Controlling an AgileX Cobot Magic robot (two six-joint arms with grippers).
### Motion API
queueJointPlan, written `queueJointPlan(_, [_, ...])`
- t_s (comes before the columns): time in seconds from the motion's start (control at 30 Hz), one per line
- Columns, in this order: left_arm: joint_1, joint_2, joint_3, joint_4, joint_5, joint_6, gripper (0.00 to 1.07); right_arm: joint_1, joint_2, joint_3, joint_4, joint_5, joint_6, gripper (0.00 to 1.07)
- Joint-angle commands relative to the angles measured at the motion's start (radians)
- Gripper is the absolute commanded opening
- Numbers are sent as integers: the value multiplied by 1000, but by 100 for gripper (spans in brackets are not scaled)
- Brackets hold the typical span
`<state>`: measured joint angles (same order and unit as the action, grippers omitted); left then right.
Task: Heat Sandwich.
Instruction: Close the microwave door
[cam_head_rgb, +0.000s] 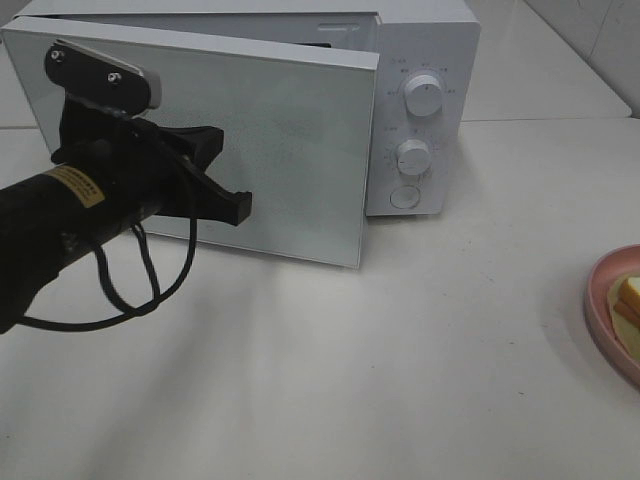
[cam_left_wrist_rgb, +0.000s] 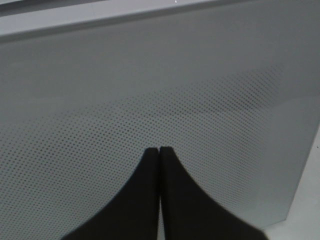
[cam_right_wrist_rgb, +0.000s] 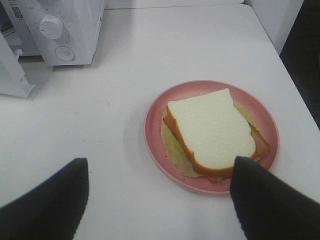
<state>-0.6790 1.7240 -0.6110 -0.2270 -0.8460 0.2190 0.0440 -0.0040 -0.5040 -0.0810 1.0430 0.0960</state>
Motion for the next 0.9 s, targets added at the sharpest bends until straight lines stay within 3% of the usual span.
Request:
queueJointPlan(0.03, [-28, 38, -52, -88, -22, 39, 0, -8, -26, 1, -3, -3, -12, 75])
queueJointPlan(0.9, [-28, 259, -352, -172, 19, 81, 0, -8, -26, 1, -3, -3, -12, 75])
